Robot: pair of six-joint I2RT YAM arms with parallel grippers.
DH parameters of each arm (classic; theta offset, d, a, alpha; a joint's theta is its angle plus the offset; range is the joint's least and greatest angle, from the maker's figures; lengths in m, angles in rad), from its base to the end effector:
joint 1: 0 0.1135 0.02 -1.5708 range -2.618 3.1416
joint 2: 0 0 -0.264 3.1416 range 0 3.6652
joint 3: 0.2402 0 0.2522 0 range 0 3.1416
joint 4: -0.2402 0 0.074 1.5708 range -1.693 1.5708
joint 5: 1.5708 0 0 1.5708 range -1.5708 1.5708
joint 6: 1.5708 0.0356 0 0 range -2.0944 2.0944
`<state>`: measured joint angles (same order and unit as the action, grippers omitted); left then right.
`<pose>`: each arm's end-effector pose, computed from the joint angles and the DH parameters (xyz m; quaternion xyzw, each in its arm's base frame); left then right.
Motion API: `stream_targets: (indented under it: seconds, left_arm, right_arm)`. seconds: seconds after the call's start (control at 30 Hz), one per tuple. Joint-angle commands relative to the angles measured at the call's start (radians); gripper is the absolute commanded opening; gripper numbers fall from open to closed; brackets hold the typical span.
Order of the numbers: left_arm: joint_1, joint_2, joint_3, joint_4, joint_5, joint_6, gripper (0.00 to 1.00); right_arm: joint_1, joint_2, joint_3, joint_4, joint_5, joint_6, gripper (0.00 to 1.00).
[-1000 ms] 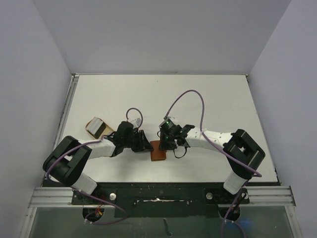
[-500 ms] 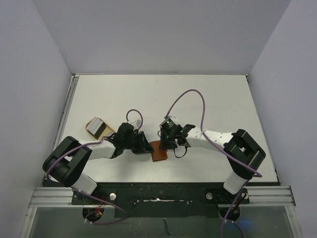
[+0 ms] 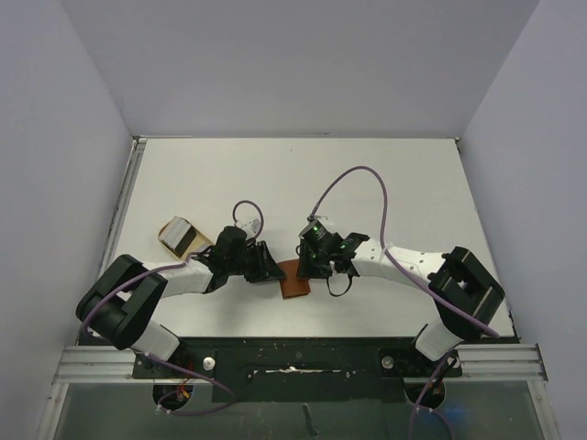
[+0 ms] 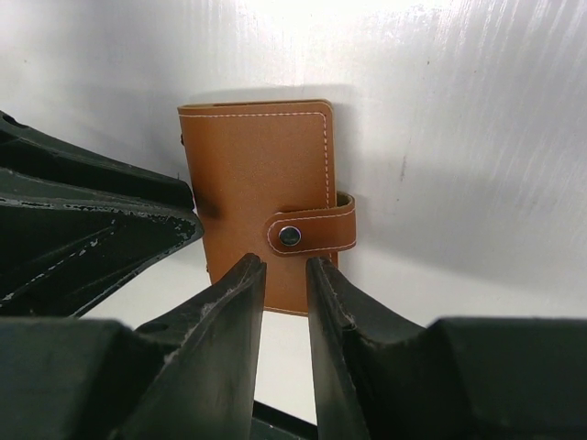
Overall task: Put the credit cards into the card holder
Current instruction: Close the card holder at the center of the board.
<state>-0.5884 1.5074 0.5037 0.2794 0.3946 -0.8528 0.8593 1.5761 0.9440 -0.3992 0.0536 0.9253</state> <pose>0.2133 -0.1588 0.1318 -0.0380 0.8969 -0.4001 0.1847 0.2044 0.2341 0.1872 0.0389 0.9627 0.1912 0.1873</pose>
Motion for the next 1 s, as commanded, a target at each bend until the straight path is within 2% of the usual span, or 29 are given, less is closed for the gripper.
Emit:
stream_targets:
  seconds: [0.0, 0.53, 0.97]
  left_arm:
    - [-0.003, -0.010, 0.004, 0.060, 0.014, 0.006, 0.26]
    - [-0.005, 0.007, -0.009, 0.083, 0.020, 0.006, 0.26]
    - [-0.005, 0.012, -0.023, 0.107, 0.021, 0.000, 0.26]
  right_arm:
    - [0.006, -0.001, 0.007, 0.042, 0.021, 0.000, 0.26]
    - [0.008, 0.068, 0.003, 0.107, 0.017, -0.025, 0.25]
    - [0.009, 0.065, 0.009, 0.133, -0.003, -0.028, 0.22]
